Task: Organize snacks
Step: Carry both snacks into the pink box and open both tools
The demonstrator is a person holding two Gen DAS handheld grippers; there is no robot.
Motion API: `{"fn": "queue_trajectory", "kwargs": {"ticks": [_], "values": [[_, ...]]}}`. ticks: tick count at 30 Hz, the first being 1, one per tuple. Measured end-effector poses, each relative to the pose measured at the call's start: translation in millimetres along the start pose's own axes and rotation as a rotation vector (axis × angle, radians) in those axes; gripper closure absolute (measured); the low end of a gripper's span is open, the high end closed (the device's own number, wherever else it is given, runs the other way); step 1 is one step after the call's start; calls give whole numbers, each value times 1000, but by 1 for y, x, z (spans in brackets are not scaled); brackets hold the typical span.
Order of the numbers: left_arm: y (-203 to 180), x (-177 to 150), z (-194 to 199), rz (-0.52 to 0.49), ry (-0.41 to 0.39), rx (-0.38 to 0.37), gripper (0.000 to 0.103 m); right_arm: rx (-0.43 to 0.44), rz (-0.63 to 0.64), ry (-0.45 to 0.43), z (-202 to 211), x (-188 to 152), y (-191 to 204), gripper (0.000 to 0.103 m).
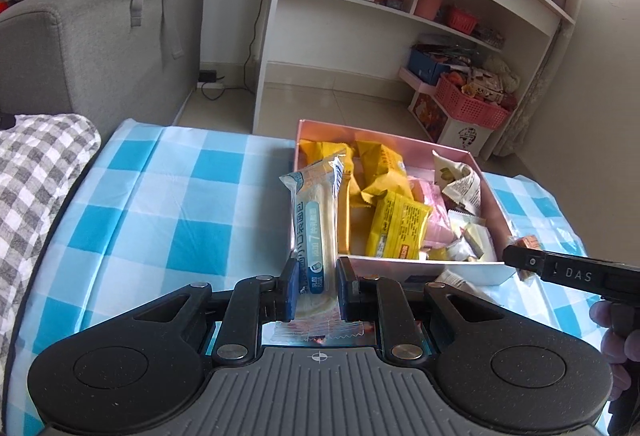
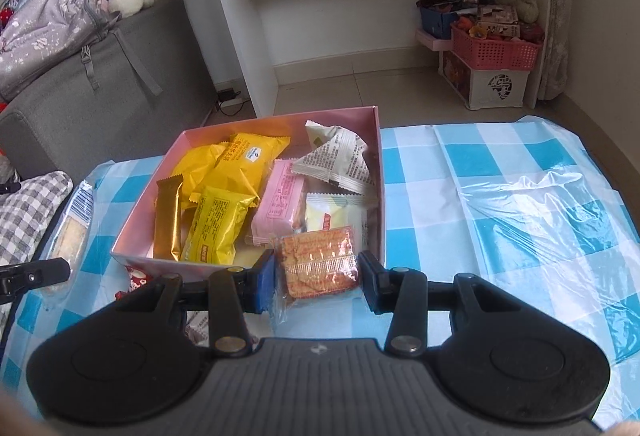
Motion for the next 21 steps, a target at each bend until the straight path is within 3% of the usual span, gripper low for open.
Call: {"fn": "queue_trajectory", "kwargs": {"ticks": [6,11,21], "values": [[-23,10,-40,-26,6,-28,86,39,-109,-8,-17,8,-5,63],[-35,10,-72,-46,24,-26,86,38,-94,-9,-28,10,-6,63],[-49,14,-99,-92,0,-26,86,31,-146,-15,-39,12,-17,62]]}}
Point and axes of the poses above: each gripper's, at about its wrist camera, not at the fingertips, and z roughly against the way its jaws point, y to its left, x to its top, the point moved 7 cm from there along -z, roughly the way its jaws point, and after that the axes turned 10 degrees about -y, right-handed, at the moved point
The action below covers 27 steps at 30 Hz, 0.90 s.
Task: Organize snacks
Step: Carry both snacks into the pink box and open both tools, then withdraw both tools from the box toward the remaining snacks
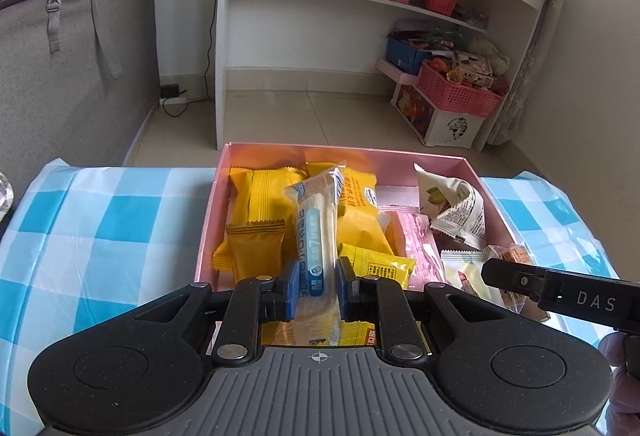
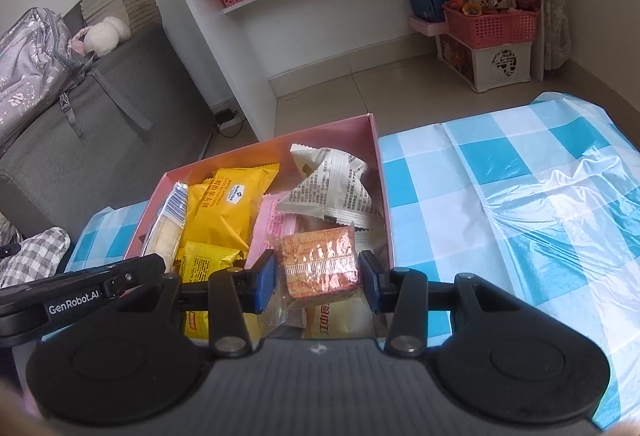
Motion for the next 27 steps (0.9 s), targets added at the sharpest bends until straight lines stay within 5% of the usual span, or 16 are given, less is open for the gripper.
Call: {"fn": "queue_trajectory", "kwargs": {"ticks": [5,7,10,20,27], "values": [[0,-2,7,-17,-12,-3,73,10,-4,-38,7,6,1,44],[0,-2,14,-30,-24,3,48,14,-10,-43,10,8,1,40],[3,-3,26,-37,-30,9,35,16,-20,-45,14,10,1,30],[21,-19,78,-21,9,41,16,12,82,-22,37,2,20,9],[32,-37,111,-23,42,61,10,13,88,-7,54,-7,35,4]]}}
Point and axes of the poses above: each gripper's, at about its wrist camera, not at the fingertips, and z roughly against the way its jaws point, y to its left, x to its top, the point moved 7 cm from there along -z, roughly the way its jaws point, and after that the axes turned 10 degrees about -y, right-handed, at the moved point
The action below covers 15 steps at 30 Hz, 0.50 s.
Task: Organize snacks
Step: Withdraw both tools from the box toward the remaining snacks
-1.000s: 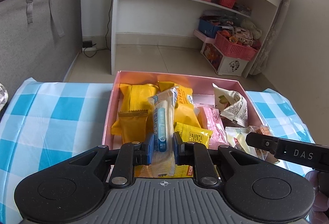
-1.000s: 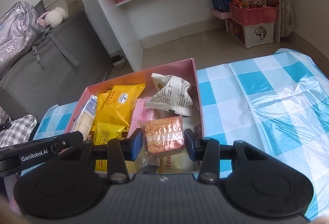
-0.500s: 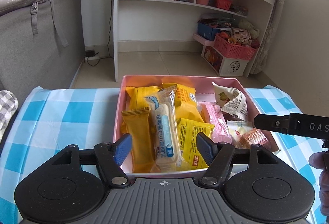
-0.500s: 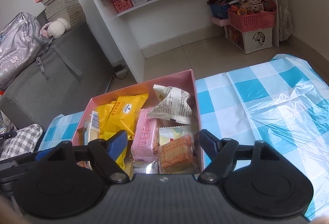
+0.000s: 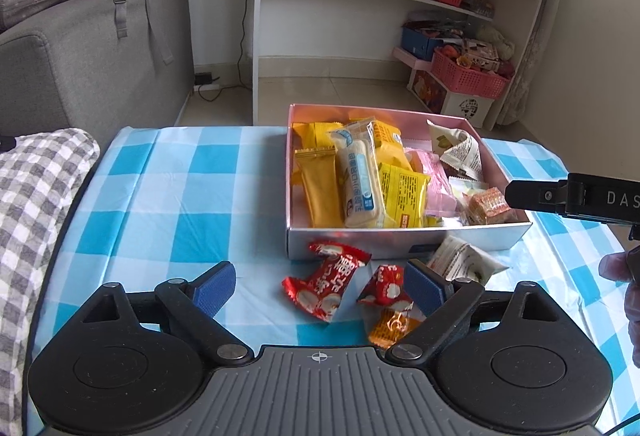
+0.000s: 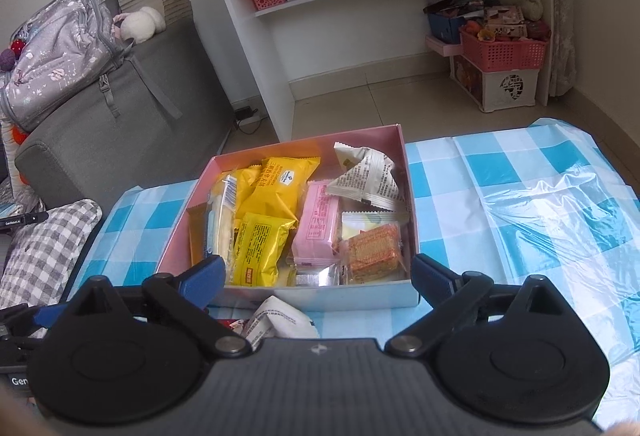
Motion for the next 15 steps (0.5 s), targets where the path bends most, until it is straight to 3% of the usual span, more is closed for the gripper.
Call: {"fn": "queue_trajectory", "kwargs": {"ticks": [7,15], "values": [[17,-15,19,5,-20,4,4,-18,31,27,9,-11,12,1],[35,-34,6,-28,-34,-19,4,-9,48,55,6,-29,16,0]]}}
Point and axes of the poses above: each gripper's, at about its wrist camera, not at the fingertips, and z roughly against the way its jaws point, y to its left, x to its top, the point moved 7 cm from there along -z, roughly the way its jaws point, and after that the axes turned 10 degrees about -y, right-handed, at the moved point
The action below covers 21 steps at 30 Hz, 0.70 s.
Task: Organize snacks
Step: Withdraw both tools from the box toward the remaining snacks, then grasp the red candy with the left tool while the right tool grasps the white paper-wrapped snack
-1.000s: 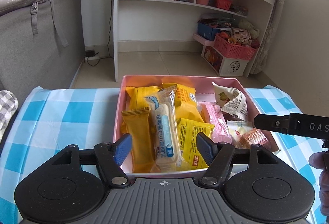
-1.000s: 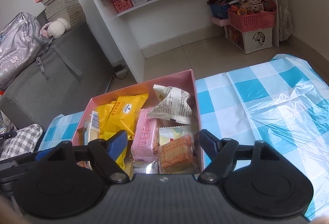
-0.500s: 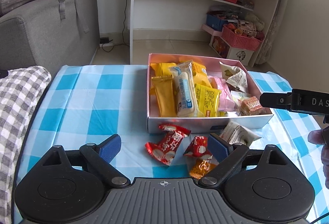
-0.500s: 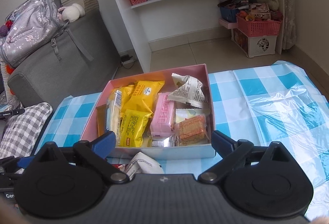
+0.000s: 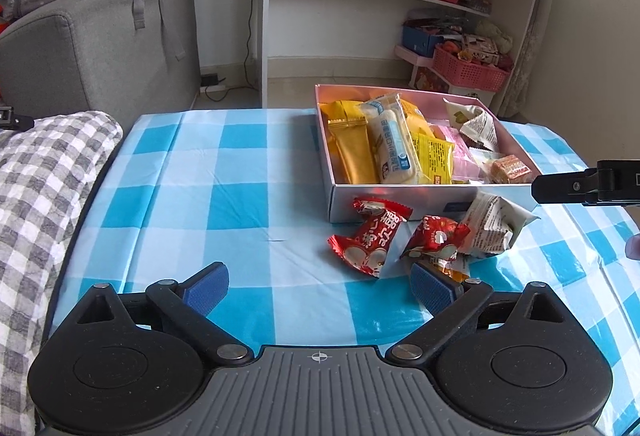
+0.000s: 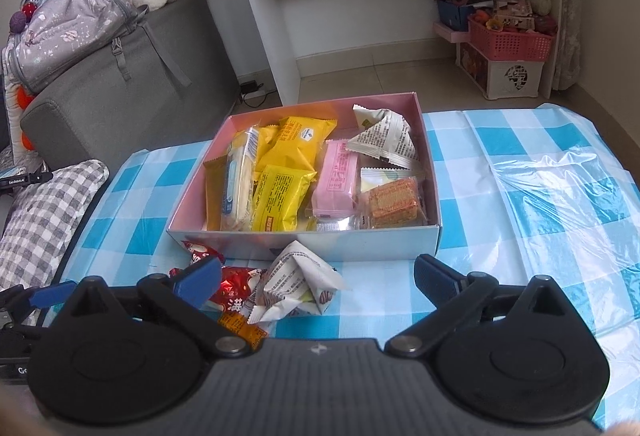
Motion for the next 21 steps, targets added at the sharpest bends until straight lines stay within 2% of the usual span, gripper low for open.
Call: {"fn": "queue_trajectory", "kwargs": {"ticks": [4,8,11,16,19,21], "values": [[2,0,-13,-17,-38,-28,5,11,-29,31,-8,-8,0,1],[-3,-2,-31,-13,-37,-75,9,13,-78,70,-19,-16,-2,7],[-12,-3,-41,-38,-29,-108,20,15,-126,99,-28,-22,-5,14],[-29,-4,-56,-87,-10,-150,47,34,-218,131,-38,-29,-9,29],[-35,-5,-63,-97,2,-167,59,49,-280,142,-42,-32,-10,36],[-38,-5,-66,-108,6,-171,60,57,-321,152,-45,-34,-9,41]]}}
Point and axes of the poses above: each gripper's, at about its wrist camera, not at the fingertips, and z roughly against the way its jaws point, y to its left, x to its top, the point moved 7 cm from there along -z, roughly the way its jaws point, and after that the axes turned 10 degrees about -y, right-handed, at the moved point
